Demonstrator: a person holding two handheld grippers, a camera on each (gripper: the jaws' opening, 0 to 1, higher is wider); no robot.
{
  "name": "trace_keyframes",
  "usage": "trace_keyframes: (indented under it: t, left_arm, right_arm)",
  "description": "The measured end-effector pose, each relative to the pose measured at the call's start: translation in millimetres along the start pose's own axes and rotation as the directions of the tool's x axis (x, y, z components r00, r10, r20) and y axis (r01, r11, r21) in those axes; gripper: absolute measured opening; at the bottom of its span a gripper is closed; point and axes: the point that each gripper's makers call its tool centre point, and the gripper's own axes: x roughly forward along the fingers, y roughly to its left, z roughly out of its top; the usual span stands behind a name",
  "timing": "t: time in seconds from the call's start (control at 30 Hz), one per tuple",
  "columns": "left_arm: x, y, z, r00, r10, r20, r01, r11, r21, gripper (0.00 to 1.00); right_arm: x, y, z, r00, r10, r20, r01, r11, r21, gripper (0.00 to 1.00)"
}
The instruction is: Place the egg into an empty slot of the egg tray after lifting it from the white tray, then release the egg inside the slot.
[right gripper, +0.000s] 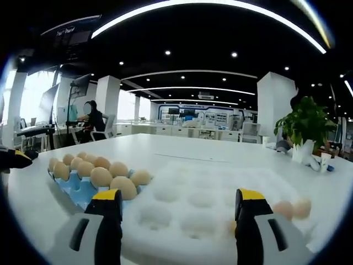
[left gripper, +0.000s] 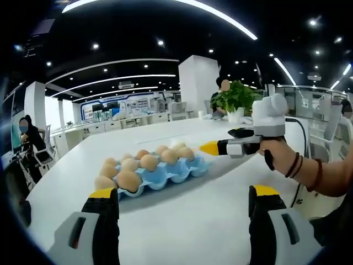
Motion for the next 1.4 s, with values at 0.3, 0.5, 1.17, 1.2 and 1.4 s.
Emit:
trace_keyframes:
  t: [0.3, 0.5, 1.17, 1.2, 1.4]
  left_arm:
    - [4.9, -2.5, 0.9, 1.000, -0.005, -0.005, 0.005, 1.000, 0.001, 1.00]
    - [8.9, -6.4, 1.6, 1.000, -0.016, -0.009, 0.016, 1.000, 0.005, 1.00]
    - [12.0, -6.3, 2.8, 1.000, -0.018, -0.019, 0.018, 1.000, 0.021, 1.00]
    - [12.1, -6.1, 3.1, 1.000, -0.018, -0.018, 0.018, 1.000, 0.021, 1.00]
    - [11.4, -5.5, 3.2, 1.000, -0.017, -0.018, 0.017, 1.000, 0.025, 1.00]
  right_arm:
    - [-3.1, -30.0, 2.2, 0.998, -0.058, 0.005, 0.058, 0.998, 0.013, 0.83]
    - [-4.6, -43.6, -9.8, 0.996, -0.080, -0.030, 0.081, 0.996, 0.048, 0.82]
    - [-10.6, -77.7, -23.7, 0.981, -0.178, -0.072, 0.180, 0.983, 0.029, 0.28]
    - [-10.4, -77.8, -23.3, 0.982, -0.177, -0.072, 0.179, 0.984, 0.020, 0.28]
    - [-9.7, -76.8, -26.5, 0.982, -0.173, -0.081, 0.173, 0.985, -0.001, 0.28]
